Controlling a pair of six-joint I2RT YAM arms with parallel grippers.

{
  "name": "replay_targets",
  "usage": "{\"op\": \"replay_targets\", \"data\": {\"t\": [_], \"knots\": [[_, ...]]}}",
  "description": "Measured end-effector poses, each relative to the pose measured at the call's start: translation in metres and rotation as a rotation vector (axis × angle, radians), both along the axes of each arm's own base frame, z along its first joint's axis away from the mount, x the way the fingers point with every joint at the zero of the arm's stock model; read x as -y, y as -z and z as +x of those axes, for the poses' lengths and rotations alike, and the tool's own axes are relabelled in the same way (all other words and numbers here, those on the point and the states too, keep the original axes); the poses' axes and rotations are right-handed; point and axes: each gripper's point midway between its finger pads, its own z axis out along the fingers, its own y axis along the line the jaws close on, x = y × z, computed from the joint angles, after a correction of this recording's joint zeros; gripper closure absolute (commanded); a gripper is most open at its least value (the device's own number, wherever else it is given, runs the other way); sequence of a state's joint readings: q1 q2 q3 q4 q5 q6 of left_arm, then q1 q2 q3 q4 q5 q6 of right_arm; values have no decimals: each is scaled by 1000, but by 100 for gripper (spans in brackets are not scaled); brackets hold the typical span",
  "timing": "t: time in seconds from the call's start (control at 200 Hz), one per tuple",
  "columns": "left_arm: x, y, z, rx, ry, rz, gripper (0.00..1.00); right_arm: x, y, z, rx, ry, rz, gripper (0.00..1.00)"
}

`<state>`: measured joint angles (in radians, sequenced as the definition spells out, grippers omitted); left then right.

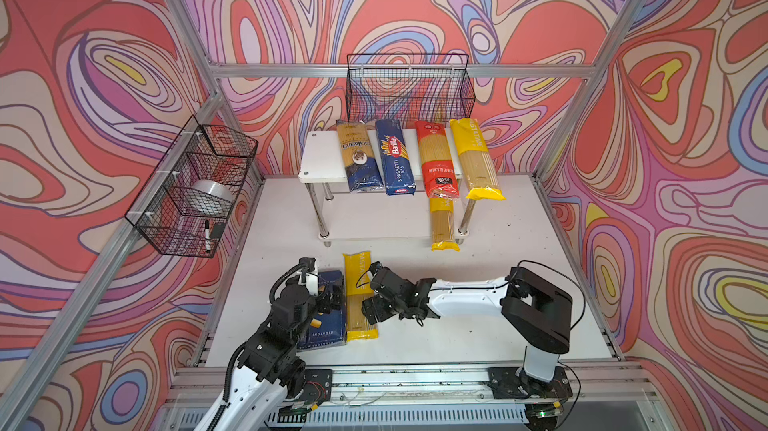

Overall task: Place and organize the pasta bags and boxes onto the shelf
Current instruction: 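Lower the right gripper over the PASTATIME bag beside the blue box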

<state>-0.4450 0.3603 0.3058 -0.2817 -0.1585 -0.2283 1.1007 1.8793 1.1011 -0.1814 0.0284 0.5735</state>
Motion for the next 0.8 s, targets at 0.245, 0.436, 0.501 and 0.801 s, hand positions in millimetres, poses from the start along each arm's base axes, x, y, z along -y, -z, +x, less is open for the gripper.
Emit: {"op": "replay_targets", "data": {"t": [0.245, 0.436, 0.501, 0.801], "knots": [[0, 0, 0, 0, -1, 0, 0, -4, 3, 9, 19, 15, -43, 4], [0, 0, 0, 0, -1, 1, 0, 8, 7, 13, 45, 44, -103, 4], [0, 0, 0, 0, -1, 1, 0, 11, 6, 13, 58, 52, -120, 4], [0, 0, 0, 0, -2, 1, 0, 41, 3, 17, 87, 84, -187, 4]]}}
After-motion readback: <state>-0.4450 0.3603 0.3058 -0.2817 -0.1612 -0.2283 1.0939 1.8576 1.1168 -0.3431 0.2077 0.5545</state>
